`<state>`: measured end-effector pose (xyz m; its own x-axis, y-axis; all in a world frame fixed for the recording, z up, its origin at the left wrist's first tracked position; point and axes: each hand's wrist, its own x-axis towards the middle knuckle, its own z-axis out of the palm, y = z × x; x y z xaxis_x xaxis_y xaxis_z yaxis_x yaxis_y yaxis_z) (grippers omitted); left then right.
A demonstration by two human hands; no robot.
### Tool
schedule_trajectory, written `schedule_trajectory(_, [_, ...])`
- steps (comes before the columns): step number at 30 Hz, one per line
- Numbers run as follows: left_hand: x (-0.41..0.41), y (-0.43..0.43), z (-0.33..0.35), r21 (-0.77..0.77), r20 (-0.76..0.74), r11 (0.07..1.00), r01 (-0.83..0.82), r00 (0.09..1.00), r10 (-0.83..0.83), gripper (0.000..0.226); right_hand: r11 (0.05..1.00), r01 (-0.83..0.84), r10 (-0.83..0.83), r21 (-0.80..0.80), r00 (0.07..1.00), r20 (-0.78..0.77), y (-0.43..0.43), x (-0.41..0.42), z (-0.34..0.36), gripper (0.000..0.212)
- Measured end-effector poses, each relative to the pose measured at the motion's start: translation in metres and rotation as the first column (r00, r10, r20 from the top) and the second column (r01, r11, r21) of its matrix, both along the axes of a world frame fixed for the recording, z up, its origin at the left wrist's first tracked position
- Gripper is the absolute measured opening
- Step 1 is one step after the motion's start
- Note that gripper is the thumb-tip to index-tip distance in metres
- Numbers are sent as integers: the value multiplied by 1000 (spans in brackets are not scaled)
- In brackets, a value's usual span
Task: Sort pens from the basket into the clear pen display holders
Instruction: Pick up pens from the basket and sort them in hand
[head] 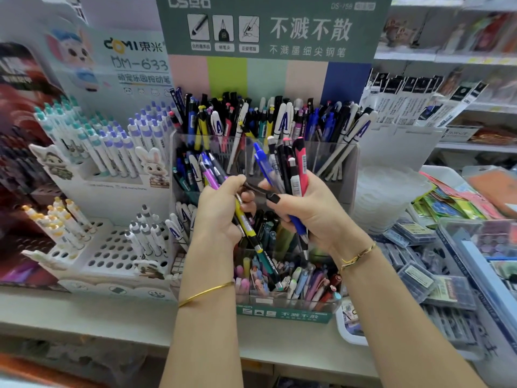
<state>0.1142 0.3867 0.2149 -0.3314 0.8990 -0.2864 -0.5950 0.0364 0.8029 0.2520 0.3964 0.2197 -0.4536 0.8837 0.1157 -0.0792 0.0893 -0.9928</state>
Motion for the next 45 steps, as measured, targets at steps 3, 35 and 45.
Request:
schedule_trajectory(3, [4,-3,1,-18,-10,996,91,996,-91,12,986,-62,64,156,998,-3,-5,-9,4,28])
schedule_trajectory(35, [-3,-30,-1,13,-199,758,652,744,-637,16,925,312,-343,-218,932,-121,8,-19,4,11])
schedule_trajectory(45, [-9,-33,-4,0,-120,783,621,778,-617,16,857,494,-510,-148,853,-106,1,-21,7,20])
